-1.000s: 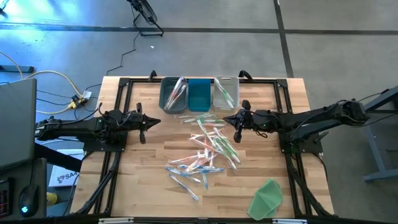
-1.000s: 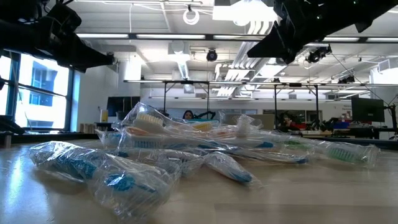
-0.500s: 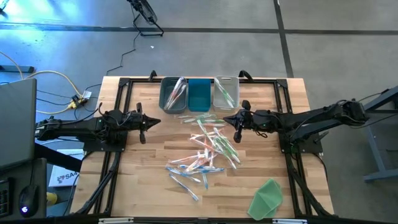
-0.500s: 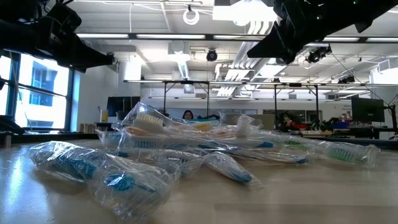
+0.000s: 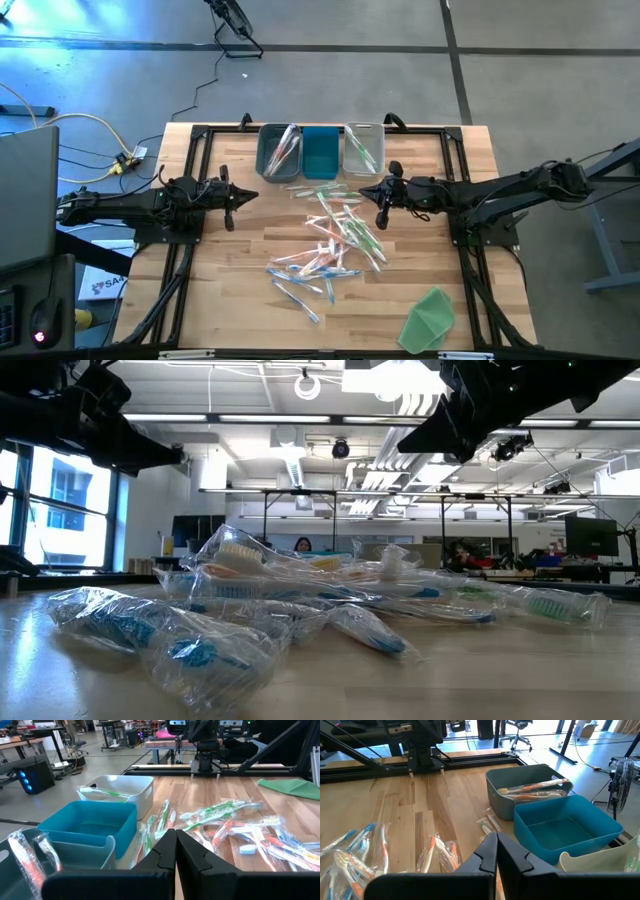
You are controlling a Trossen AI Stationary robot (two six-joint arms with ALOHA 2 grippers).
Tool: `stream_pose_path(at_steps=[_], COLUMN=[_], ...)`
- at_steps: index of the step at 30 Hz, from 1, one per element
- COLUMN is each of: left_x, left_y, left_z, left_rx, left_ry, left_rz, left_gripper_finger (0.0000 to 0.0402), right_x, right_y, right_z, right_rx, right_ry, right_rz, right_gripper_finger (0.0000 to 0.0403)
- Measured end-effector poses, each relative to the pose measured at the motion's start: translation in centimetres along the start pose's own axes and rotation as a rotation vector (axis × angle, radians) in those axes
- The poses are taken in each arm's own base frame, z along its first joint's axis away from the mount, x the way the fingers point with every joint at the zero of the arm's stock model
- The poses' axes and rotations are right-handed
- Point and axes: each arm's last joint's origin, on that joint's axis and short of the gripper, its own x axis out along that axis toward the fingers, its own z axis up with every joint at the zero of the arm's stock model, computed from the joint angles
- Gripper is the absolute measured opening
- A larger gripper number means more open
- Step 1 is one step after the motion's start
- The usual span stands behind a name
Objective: Pick & Place Toothbrushes
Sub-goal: Put the green toothbrush into the white bin
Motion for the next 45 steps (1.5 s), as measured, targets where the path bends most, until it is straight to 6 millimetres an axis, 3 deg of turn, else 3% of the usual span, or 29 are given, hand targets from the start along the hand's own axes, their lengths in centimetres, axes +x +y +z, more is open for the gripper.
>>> stream_pose_path(at_steps=[19, 26, 32, 45], left_x=[0.0, 0.0, 0.0, 0.0], left_y=[0.0, 0.0, 0.0, 0.0], left_z=[0.0, 0.0, 0.0, -0.2], left_rx=[-0.034, -0.033, -0.033, -0.025], left_ry=[0.000, 0.004, 0.005, 0.027], left_rz=[0.002, 0.003, 0.007, 0.005], left_gripper_finger=[0.0001, 0.0001, 0.0001, 0.0001], right_x=[0.0, 1.9, 4.4, 5.2], right_y=[0.4, 1.2, 1.6, 1.5], right_z=[0.7, 2.0, 1.8, 1.4], right_rx=[-0.009, -0.049, -0.077, -0.073], right_ry=[-0.055, -0.034, 0.030, 0.051], right_rz=[0.112, 0.125, 0.122, 0.111], right_gripper_finger=[0.0002, 0.0002, 0.0002, 0.0002])
